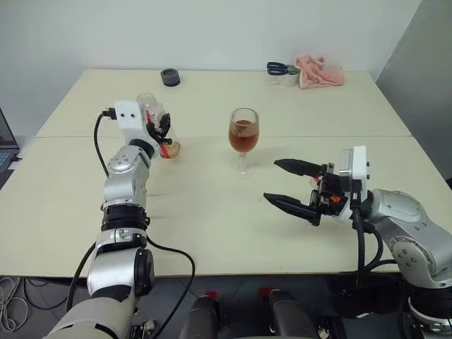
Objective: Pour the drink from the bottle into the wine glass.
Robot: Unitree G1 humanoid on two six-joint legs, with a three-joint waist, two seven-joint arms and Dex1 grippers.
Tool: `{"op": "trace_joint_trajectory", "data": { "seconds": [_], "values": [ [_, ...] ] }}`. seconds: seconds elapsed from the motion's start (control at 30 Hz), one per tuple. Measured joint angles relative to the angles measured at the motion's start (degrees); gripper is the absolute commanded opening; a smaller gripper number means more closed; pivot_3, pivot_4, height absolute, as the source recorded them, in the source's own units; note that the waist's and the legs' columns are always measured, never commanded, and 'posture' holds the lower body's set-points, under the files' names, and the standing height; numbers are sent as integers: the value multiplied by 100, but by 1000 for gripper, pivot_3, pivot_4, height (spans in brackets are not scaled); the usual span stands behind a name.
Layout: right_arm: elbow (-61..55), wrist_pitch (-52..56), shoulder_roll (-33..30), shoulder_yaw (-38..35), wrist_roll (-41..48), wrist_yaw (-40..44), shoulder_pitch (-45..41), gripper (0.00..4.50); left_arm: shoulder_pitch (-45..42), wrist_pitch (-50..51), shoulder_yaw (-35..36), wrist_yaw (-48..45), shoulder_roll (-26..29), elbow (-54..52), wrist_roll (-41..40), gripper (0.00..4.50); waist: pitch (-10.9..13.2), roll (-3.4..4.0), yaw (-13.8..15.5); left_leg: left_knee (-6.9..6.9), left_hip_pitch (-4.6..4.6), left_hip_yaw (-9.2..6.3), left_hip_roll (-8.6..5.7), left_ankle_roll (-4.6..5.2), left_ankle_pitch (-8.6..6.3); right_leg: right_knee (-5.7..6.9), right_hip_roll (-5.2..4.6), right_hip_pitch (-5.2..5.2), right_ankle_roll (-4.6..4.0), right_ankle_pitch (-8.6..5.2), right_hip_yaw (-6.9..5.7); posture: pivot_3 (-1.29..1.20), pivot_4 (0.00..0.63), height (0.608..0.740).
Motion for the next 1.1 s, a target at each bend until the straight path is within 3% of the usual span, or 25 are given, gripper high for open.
{"op": "trace_joint_trajectory", "data": {
  "seconds": [0.33,0.6,0.67,0.87,0.97,1.1],
  "values": [
    [125,-4,187,33,-10,-352,-132,3900,222,-736,-236,-83,-74,362,171,1706,-1,-2,29,0,0,3,0,0,0,-2,-1,0,0,0,1,0,150,740],
    [126,-4,247,33,-69,-538,-131,3900,348,-880,-267,-36,-92,564,259,4237,-3,-2,29,-1,0,3,0,1,-1,-3,0,0,0,0,1,0,150,740],
    [119,-3,239,32,-86,-560,-112,3900,474,-800,-267,0,-102,472,253,4469,-4,-3,29,-1,0,3,0,1,-1,-3,0,0,0,0,2,0,150,740],
    [-127,34,46,0,-244,-814,785,3900,1826,90,-261,181,-150,-1418,93,4469,-6,-3,27,-13,5,-6,16,0,-1,-6,-7,0,0,0,17,0,150,740],
    [-228,294,-8,-84,-646,-1434,1294,3900,2914,831,-224,382,-283,-2775,-114,4469,-9,-4,34,-17,13,-8,26,0,-1,-4,-11,1,0,0,26,0,150,740],
    [-269,677,472,-330,-1168,-2688,1495,3900,4158,1611,-223,889,-469,-4452,-59,4469,-14,-10,38,-27,27,-4,25,0,-1,-8,-4,10,0,0,29,0,150,740]
  ]
}}
